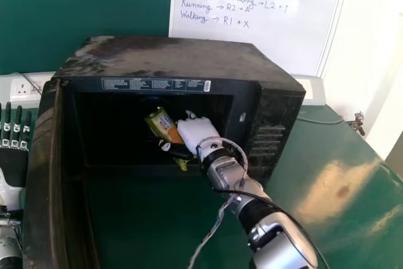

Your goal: Put biscuit inside oven

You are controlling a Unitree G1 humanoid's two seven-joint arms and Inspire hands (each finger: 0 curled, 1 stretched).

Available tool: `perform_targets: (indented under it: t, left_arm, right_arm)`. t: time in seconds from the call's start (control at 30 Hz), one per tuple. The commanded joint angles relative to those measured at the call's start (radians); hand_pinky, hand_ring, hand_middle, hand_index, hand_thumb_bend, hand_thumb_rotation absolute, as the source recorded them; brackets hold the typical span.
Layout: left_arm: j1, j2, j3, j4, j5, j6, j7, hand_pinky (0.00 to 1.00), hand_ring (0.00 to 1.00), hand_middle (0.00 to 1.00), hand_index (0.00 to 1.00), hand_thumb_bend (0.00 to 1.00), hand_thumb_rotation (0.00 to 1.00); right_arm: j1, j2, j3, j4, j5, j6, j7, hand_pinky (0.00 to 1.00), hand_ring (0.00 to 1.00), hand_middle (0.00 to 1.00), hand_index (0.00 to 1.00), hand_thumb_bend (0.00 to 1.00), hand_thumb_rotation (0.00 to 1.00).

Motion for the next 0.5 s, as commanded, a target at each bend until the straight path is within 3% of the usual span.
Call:
perform_targets:
  t: [0.0, 0.1, 0.23, 0.47]
  left_arm:
    - [0.054, -0.042, 0.0, 0.045, 0.009, 0.002, 0.007, 0.0, 0.0, 0.48, 0.49, 0.51, 0.0]
    - [0.054, -0.042, -0.001, 0.047, 0.012, -0.004, 0.005, 0.0, 0.0, 0.48, 0.49, 0.51, 0.0]
    - [0.052, -0.043, -0.001, 0.049, 0.007, 0.001, -0.001, 0.0, 0.0, 0.48, 0.49, 0.51, 0.0]
    - [0.053, -0.04, -0.001, 0.052, 0.006, 0.01, 0.001, 0.0, 0.0, 0.48, 0.49, 0.51, 0.0]
  right_arm:
    - [-0.035, 0.013, 0.006, 0.015, 0.011, -0.005, -0.03, 0.5, 0.41, 0.51, 0.54, 0.51, 0.0]
    - [-0.042, 0.022, 0.004, 0.03, 0.02, -0.006, -0.041, 0.52, 0.4, 0.5, 0.57, 0.51, 0.0]
    - [-0.049, 0.032, 0.008, 0.047, 0.025, -0.005, -0.061, 0.58, 0.43, 0.52, 0.52, 0.51, 0.0]
    - [-0.066, 0.042, 0.018, 0.052, 0.029, -0.015, -0.078, 0.52, 0.42, 0.5, 0.55, 0.51, 0.0]
